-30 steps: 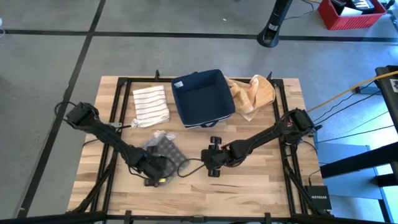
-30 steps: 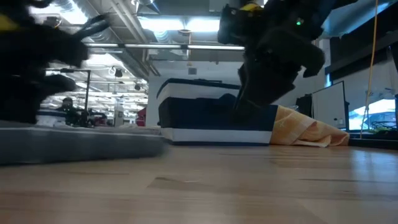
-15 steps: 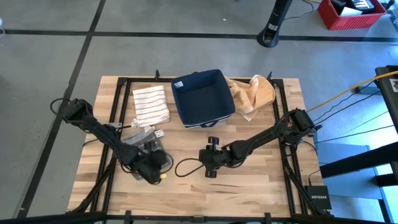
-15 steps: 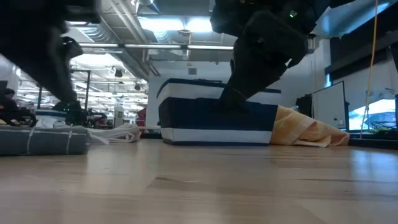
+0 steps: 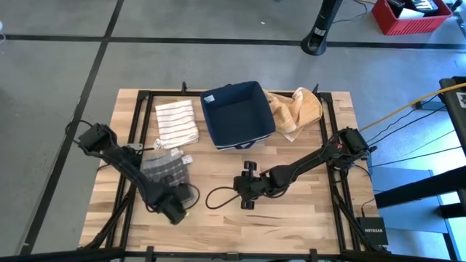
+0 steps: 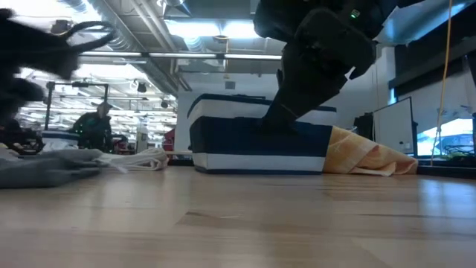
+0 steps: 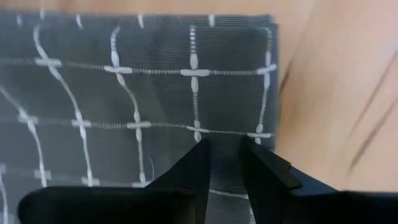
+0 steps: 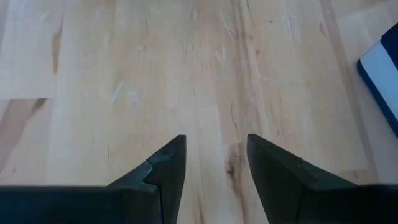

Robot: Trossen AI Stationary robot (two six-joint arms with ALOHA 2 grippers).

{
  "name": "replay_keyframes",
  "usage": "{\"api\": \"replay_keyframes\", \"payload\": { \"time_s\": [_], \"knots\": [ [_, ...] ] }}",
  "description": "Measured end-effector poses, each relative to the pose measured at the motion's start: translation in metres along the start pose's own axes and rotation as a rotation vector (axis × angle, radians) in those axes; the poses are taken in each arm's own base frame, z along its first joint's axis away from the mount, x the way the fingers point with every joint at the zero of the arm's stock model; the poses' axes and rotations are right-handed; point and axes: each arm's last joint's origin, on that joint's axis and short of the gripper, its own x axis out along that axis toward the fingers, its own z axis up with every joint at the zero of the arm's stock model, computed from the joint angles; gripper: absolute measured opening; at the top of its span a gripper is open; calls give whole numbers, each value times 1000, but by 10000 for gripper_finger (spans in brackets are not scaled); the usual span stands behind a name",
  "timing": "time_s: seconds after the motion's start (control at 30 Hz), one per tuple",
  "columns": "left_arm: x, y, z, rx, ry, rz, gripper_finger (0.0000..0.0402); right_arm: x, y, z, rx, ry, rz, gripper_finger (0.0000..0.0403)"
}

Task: Fold towel
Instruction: Fold the black towel

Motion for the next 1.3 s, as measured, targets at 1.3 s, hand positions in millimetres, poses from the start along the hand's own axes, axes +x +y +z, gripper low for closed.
{"api": "replay_keyframes", "payload": {
  "time_s": [1.3],
  "knots": [
    [18, 75, -21, 102, -103, 371, 81, 0, 0, 2, 7, -17, 3, 172]
  ]
}}
